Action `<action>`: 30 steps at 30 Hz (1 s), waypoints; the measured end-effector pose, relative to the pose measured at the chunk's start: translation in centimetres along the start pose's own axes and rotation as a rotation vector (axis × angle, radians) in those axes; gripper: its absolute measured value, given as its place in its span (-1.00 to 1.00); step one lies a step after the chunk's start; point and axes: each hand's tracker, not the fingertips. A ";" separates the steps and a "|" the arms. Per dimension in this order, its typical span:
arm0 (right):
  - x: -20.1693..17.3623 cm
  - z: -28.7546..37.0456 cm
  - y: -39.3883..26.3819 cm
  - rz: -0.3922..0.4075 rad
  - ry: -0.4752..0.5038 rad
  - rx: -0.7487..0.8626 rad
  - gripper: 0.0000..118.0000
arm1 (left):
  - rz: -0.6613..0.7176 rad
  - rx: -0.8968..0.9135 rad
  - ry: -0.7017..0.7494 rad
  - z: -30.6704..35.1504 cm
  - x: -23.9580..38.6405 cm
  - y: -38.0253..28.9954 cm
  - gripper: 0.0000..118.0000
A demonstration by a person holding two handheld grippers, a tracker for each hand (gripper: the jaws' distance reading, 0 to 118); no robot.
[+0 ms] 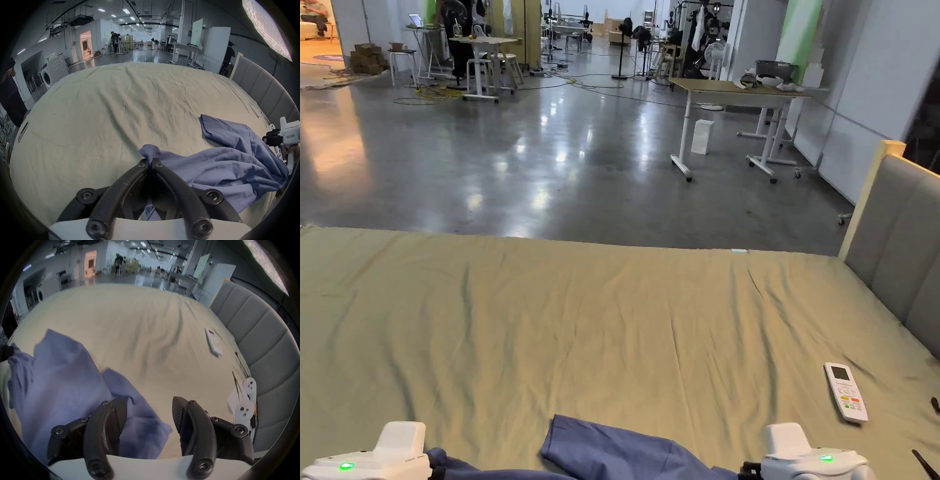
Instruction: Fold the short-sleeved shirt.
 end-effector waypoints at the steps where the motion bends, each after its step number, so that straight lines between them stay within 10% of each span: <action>1: -0.1 -0.3 -0.6 -0.019 0.017 -0.029 -0.02 | -0.003 -0.001 0.001 0.1 0.0 -0.1 -0.94; 5: -0.3 -0.8 -2.4 -0.086 0.163 0.026 -0.88 | -0.002 -0.001 0.000 0.6 0.1 -0.4 -0.94; 30: 6.3 22.3 6.1 -0.133 0.035 0.658 -0.92 | -0.010 0.421 0.049 18.2 -3.2 11.4 -0.94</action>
